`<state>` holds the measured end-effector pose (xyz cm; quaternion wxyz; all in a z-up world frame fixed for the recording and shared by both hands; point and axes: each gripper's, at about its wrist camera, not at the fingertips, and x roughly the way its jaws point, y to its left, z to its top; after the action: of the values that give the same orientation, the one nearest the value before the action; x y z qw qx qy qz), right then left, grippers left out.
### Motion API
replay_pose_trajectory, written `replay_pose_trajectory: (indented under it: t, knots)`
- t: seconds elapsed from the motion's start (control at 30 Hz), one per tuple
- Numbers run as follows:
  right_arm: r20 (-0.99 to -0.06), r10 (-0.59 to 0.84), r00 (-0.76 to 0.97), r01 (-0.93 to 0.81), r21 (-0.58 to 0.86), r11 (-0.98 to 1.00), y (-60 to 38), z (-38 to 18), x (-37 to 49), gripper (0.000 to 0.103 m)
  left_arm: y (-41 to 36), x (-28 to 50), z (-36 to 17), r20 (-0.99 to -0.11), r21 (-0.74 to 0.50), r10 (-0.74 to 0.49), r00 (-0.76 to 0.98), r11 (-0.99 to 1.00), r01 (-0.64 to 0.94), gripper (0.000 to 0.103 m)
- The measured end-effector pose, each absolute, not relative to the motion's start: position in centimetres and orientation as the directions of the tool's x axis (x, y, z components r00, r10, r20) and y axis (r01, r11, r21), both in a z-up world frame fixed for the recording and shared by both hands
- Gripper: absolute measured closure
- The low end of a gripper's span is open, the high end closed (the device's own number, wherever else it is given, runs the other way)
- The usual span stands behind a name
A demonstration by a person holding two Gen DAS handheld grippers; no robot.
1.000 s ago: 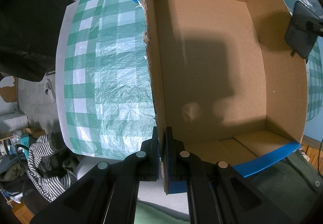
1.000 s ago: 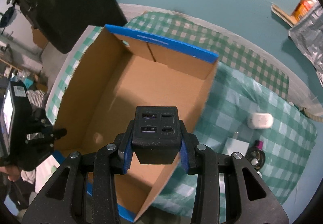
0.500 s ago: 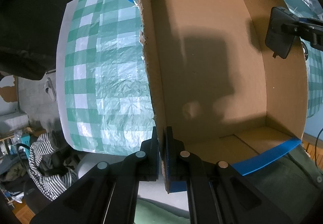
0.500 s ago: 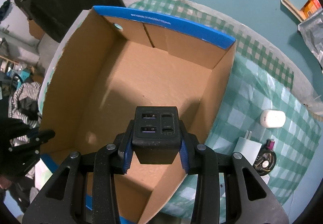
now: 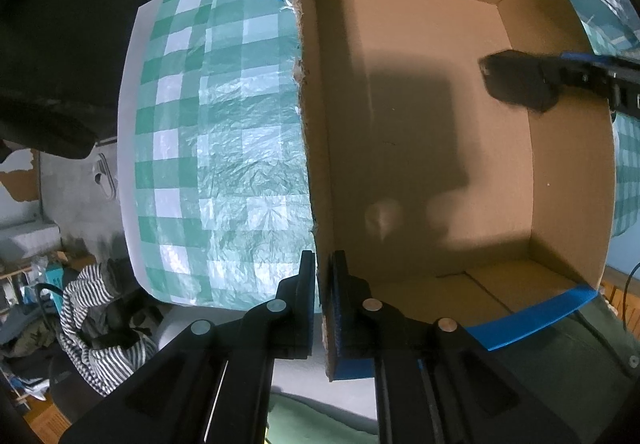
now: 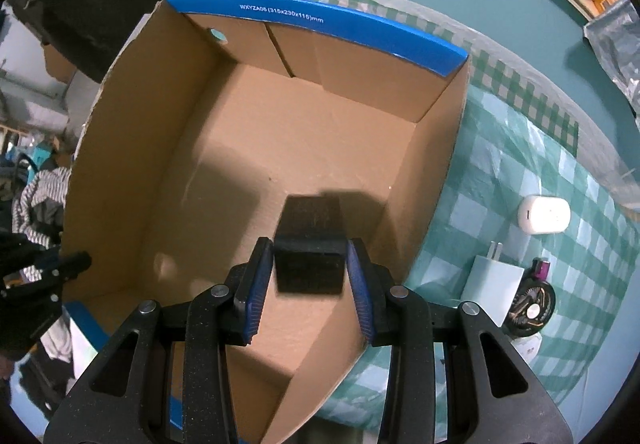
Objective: Organize rigid objects
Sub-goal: 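Open the right gripper to drop the black charger into the box, then move the right tool back down over the green metal tin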
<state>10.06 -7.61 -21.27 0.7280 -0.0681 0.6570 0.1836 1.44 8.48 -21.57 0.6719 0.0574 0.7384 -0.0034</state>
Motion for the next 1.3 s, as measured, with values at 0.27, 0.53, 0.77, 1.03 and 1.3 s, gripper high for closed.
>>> replay_pose_trajectory:
  t: [0.27, 0.53, 0.77, 1.03, 1.3]
  knots:
    - [-0.978, 0.192, 0.077, -0.333, 0.156, 0.930, -7.8, -20.9, 10.6, 0.069, 8.3, 1.2, -21.8, -0.992, 0.076, 0.085, -0.096, 0.993, 0.093, 0.094]
    - [-0.962, 0.228, 0.150, -0.333, 0.168, 0.928, -8.5, -18.7, 9.8, 0.050, 8.4, 1.2, -21.6, -0.992, 0.074, 0.083, -0.092, 0.993, 0.092, 0.094]
    - [-0.949, 0.231, 0.215, -0.301, 0.160, 0.940, -10.6, -16.0, 9.2, 0.036, 8.4, 1.2, -21.5, -0.992, 0.076, 0.084, -0.090, 0.993, 0.093, 0.094]
    - [-0.957, 0.183, 0.225, -0.222, 0.132, 0.966, -14.9, -15.4, 9.1, 0.036, 8.1, 1.1, -21.5, -0.992, 0.082, 0.090, -0.089, 0.992, 0.096, 0.094]
    - [-0.978, 0.141, 0.153, -0.122, 0.123, 0.985, -18.2, -18.1, 8.9, 0.036, 8.1, 1.1, -21.5, -0.992, 0.082, 0.090, -0.088, 0.992, 0.096, 0.094]
